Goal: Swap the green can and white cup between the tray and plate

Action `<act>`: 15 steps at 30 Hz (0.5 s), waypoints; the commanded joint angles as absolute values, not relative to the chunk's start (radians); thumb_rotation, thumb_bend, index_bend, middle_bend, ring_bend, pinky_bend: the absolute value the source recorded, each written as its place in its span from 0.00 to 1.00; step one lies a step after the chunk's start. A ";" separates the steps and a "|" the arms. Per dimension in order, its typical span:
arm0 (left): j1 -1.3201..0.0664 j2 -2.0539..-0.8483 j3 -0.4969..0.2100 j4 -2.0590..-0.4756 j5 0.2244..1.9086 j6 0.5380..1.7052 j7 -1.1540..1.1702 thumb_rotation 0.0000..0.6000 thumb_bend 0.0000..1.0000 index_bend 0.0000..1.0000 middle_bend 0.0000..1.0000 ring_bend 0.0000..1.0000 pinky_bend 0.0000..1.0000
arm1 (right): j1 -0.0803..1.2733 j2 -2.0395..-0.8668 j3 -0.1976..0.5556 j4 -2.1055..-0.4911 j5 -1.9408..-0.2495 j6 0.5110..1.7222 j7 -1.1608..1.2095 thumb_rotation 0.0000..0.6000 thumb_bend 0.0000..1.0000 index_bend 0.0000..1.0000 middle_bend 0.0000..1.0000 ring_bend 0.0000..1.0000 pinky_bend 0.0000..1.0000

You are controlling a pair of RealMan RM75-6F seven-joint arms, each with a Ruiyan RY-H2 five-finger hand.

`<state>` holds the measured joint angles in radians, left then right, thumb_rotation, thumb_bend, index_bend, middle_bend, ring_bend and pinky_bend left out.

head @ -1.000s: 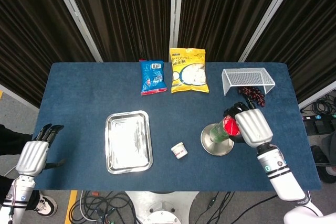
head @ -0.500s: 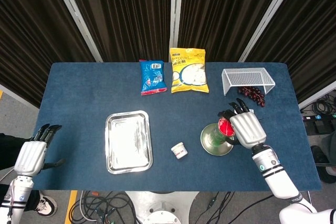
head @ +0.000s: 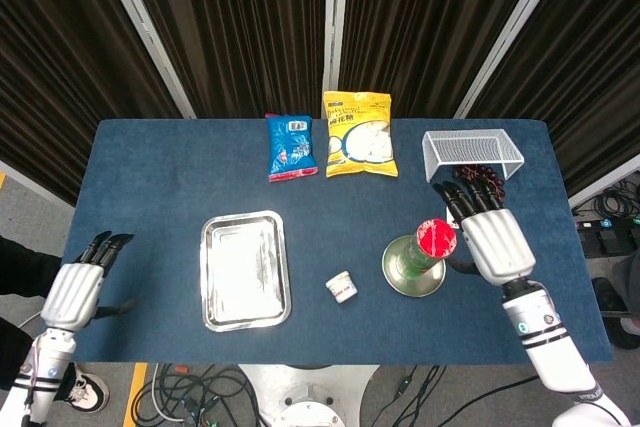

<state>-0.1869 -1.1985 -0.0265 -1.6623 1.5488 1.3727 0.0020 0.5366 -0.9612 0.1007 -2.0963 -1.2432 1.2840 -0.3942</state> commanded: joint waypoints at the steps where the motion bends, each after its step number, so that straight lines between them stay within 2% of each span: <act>1: -0.236 -1.209 -0.036 -1.692 1.590 1.330 0.021 1.00 0.02 0.11 0.13 0.06 0.34 | 0.449 -0.873 0.104 -2.125 -1.351 1.389 -0.259 1.00 0.00 0.00 0.08 0.00 0.00; 8: -0.344 -1.285 -0.036 -1.729 1.638 1.207 0.052 1.00 0.00 0.11 0.13 0.06 0.34 | 0.317 -0.808 0.115 -2.041 -1.459 1.566 -0.012 1.00 0.00 0.00 0.10 0.00 0.00; 11: -0.390 -1.341 -0.046 -1.732 1.645 1.158 0.070 1.00 0.00 0.11 0.13 0.06 0.33 | 0.294 -0.824 0.121 -1.988 -1.452 1.581 0.050 1.00 0.00 0.00 0.10 0.00 0.00; 15: -0.447 -1.446 -0.085 -1.695 1.645 1.137 0.103 1.00 0.00 0.11 0.13 0.06 0.28 | 0.282 -0.858 0.123 -1.924 -1.437 1.558 0.105 1.00 0.00 0.00 0.10 0.00 0.00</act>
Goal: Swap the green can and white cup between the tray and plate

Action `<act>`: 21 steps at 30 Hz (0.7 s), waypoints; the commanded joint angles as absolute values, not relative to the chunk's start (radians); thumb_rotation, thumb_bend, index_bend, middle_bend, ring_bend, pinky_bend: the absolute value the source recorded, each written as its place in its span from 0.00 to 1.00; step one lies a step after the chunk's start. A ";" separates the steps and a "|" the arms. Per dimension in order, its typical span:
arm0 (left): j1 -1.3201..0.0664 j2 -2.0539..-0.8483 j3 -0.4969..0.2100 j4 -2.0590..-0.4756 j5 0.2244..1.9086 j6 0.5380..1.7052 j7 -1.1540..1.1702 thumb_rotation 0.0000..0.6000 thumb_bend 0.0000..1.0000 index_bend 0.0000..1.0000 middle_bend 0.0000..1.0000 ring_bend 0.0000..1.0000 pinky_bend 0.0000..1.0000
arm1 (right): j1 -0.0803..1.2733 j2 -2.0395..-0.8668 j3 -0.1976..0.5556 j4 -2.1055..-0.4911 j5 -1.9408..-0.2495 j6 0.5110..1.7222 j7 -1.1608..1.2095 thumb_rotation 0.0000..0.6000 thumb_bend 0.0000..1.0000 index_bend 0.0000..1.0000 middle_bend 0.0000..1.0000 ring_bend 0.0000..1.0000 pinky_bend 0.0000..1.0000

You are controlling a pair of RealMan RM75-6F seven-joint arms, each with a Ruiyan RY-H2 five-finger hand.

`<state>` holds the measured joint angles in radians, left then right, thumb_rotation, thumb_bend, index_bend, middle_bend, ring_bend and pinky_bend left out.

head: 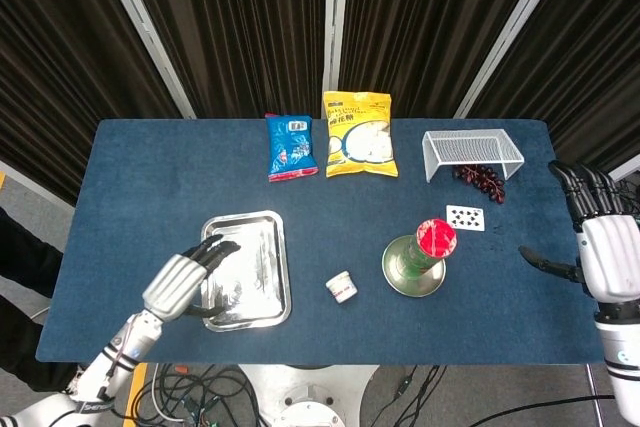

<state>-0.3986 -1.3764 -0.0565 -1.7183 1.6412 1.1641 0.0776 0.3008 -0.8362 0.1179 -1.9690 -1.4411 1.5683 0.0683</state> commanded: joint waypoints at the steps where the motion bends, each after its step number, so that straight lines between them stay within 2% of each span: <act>1: -0.461 -1.461 -0.090 -1.690 1.642 1.124 0.102 1.00 0.00 0.11 0.13 0.06 0.27 | 0.281 -0.865 0.123 -1.912 -1.434 1.552 0.113 1.00 0.00 0.00 0.09 0.00 0.00; 11: -0.630 -1.613 -0.113 -1.576 1.660 0.975 0.139 1.00 0.00 0.12 0.13 0.06 0.27 | 0.268 -0.884 0.148 -1.830 -1.396 1.501 0.201 1.00 0.00 0.00 0.09 0.00 0.00; 21: -0.758 -1.737 -0.143 -1.435 1.644 0.896 0.175 1.00 0.00 0.14 0.14 0.06 0.27 | 0.239 -0.877 0.172 -1.778 -1.373 1.493 0.284 1.00 0.00 0.00 0.09 0.00 0.00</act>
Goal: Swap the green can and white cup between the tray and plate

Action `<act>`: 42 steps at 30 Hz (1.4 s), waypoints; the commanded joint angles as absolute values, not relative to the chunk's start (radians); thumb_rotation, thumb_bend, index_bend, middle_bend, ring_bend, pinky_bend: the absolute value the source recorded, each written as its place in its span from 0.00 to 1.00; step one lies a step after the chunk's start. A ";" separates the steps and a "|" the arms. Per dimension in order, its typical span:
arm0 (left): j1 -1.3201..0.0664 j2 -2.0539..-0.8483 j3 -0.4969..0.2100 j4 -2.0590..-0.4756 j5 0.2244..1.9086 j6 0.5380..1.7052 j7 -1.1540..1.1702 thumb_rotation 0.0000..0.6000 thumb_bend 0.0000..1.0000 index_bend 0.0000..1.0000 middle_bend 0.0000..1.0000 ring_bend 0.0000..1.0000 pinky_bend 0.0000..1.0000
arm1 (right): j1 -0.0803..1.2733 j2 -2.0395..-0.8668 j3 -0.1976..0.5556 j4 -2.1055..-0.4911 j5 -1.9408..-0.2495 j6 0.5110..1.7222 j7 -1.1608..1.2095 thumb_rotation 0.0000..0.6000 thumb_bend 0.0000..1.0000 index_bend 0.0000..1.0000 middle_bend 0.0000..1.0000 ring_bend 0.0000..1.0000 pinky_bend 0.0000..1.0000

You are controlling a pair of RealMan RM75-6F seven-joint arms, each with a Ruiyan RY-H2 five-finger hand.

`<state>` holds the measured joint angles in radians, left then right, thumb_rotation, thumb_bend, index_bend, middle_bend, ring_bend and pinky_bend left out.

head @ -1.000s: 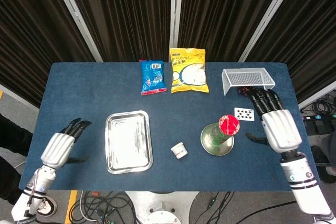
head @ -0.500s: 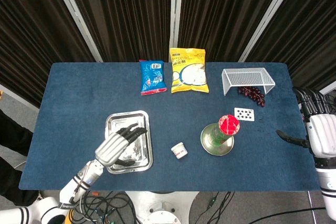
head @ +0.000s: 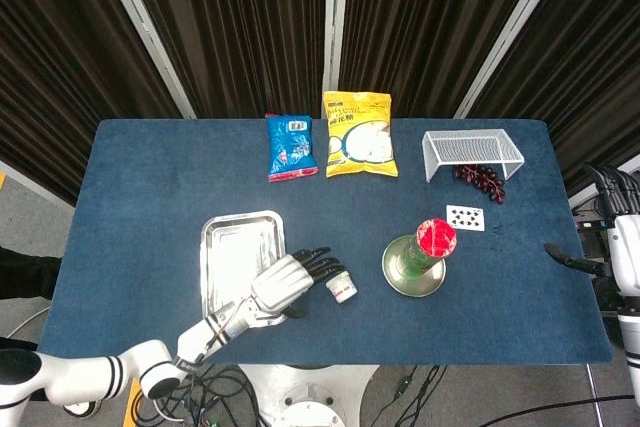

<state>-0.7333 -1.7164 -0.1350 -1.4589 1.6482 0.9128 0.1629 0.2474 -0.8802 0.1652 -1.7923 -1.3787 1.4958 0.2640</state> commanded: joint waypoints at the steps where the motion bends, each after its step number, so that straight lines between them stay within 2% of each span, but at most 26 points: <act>1: -0.768 -1.745 -0.144 -1.425 1.643 0.889 0.178 1.00 0.00 0.14 0.15 0.06 0.27 | 0.236 -0.876 0.173 -1.774 -1.372 1.492 0.291 1.00 0.00 0.00 0.09 0.00 0.00; 9: -0.860 -1.805 -0.168 -1.329 1.627 0.842 0.187 1.00 0.12 0.20 0.18 0.11 0.33 | 0.211 -0.867 0.188 -1.743 -1.364 1.494 0.350 1.00 0.00 0.00 0.09 0.00 0.00; 27: -0.931 -1.885 -0.110 -1.195 1.636 0.860 0.189 1.00 0.19 0.27 0.27 0.20 0.43 | 0.189 -0.866 0.200 -1.715 -1.365 1.465 0.389 1.00 0.00 0.00 0.10 0.00 0.00; 42: -0.929 -1.883 -0.081 -1.195 1.618 0.894 0.191 1.00 0.26 0.43 0.41 0.33 0.56 | 0.184 -0.871 0.211 -1.714 -1.366 1.452 0.381 1.00 0.00 0.00 0.10 0.00 0.00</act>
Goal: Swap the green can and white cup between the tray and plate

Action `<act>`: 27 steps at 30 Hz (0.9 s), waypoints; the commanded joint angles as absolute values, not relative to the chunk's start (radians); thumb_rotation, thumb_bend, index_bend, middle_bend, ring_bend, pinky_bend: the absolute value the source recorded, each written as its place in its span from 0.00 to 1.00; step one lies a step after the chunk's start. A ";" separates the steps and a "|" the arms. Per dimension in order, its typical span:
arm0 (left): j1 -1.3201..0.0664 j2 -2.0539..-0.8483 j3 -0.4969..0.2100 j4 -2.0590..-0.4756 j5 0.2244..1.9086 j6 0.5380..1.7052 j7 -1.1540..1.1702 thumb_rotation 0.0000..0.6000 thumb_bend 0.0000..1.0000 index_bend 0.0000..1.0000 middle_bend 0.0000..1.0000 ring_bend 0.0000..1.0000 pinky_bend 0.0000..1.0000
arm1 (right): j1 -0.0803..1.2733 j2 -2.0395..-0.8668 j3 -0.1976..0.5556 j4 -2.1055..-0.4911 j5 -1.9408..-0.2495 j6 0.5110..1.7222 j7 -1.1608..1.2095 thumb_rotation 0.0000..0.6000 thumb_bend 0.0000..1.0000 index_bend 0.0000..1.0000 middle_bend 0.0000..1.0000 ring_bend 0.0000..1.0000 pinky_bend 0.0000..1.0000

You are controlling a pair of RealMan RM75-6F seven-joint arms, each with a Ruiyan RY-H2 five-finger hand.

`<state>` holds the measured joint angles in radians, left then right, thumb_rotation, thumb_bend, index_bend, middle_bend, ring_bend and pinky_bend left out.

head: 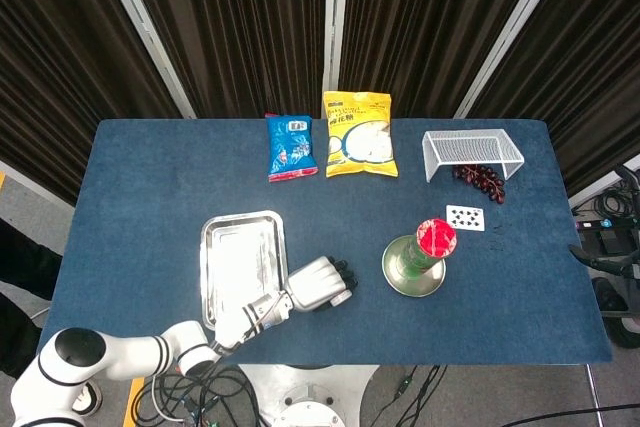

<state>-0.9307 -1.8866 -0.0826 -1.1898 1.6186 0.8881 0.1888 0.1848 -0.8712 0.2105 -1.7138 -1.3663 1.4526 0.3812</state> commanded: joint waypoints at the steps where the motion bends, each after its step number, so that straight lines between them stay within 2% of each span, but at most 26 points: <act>1: -0.927 -1.879 -0.080 -1.200 1.618 0.900 0.193 1.00 0.27 0.43 0.41 0.33 0.56 | 0.184 -0.871 0.212 -1.715 -1.366 1.452 0.381 1.00 0.00 0.00 0.10 0.00 0.00; 6: -0.891 -1.813 -0.073 -1.274 1.621 0.966 0.226 1.00 0.27 0.44 0.42 0.34 0.57 | 0.183 -0.868 0.216 -1.720 -1.369 1.451 0.377 1.00 0.00 0.00 0.10 0.00 0.00; 11: -0.804 -1.689 -0.055 -1.382 1.587 1.054 0.282 1.00 0.27 0.44 0.42 0.34 0.57 | 0.184 -0.868 0.217 -1.728 -1.378 1.450 0.367 1.00 0.00 0.00 0.10 0.00 0.00; 16: -0.733 -1.602 -0.024 -1.431 1.533 1.081 0.307 1.00 0.27 0.44 0.42 0.34 0.57 | 0.192 -0.874 0.219 -1.742 -1.390 1.445 0.347 1.00 0.00 0.00 0.10 0.00 0.00; 24: -0.679 -1.606 0.012 -1.380 1.504 1.078 0.252 1.00 0.24 0.39 0.37 0.33 0.56 | 0.207 -0.894 0.200 -1.774 -1.427 1.426 0.284 1.00 0.00 0.00 0.10 0.00 0.00; 27: -0.671 -1.618 0.011 -1.350 1.510 1.088 0.233 1.00 0.22 0.34 0.32 0.28 0.53 | 0.210 -0.907 0.194 -1.782 -1.435 1.423 0.261 1.00 0.00 0.00 0.10 0.00 0.00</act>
<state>-0.6766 -1.6119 0.0104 -1.3600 1.5075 1.0825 0.2403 0.2079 -0.9026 0.1967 -1.7781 -1.4317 1.4248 0.2667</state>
